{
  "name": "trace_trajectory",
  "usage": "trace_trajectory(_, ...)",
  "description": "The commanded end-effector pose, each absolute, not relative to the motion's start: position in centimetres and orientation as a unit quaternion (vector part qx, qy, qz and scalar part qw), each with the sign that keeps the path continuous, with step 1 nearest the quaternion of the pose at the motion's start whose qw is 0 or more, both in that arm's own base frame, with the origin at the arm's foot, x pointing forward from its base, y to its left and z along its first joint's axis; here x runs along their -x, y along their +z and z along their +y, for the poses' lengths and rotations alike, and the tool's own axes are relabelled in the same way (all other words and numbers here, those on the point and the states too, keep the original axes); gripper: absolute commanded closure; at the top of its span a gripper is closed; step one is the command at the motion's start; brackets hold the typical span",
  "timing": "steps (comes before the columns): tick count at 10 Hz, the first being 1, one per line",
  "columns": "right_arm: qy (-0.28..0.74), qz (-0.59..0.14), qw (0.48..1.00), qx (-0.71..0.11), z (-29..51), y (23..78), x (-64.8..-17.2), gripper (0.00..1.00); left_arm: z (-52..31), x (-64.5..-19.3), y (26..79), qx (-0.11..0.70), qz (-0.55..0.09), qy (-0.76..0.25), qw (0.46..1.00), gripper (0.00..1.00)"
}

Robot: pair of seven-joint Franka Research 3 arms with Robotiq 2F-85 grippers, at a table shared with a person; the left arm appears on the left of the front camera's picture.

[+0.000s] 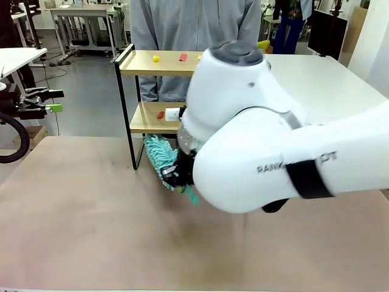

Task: Clean the shelf.
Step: Clean the specific section of the Shelf indicated by the human with the Duster.

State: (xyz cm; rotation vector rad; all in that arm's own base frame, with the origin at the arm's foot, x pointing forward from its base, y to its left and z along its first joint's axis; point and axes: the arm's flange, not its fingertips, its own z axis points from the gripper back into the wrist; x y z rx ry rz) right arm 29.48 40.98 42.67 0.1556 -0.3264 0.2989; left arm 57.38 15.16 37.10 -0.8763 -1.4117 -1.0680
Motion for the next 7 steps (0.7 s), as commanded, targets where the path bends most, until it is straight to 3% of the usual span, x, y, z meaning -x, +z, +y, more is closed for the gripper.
trace_trajectory(1,0.098,-0.193,0.974,-0.066,46.2,40.5,-31.9,0.87,15.2,-57.2,37.3,0.368,-0.596,-0.454,0.551,0.0)
trace_trajectory(7,0.022,-0.238,0.969,-0.066,52.5,35.9,-35.4,0.87,15.2,-57.2,37.3,0.368,-0.596,-0.454,0.551,0.0)
